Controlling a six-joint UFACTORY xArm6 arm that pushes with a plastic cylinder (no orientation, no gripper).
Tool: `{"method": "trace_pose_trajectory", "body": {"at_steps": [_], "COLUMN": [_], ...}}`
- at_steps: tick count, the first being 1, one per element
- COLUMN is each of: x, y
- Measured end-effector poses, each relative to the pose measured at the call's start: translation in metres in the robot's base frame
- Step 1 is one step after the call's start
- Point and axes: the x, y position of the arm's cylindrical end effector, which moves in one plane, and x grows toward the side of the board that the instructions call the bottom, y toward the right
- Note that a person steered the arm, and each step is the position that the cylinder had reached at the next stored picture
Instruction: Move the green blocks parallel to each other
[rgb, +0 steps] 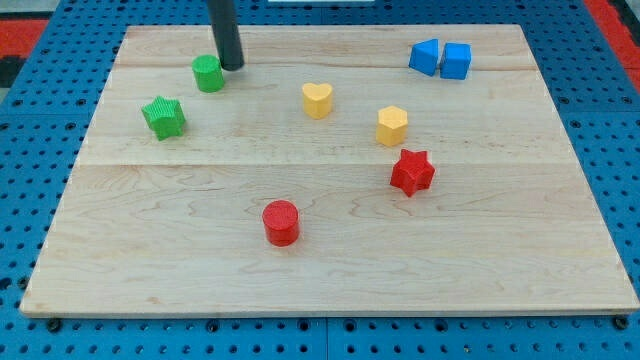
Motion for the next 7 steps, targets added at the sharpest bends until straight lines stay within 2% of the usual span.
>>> {"method": "trace_pose_trajectory", "body": {"at_steps": [1, 2, 3, 4, 7], "x": [0.025, -0.030, -0.074, -0.063, 0.002], "y": [0.022, 0.014, -0.027, -0.052, -0.053]}}
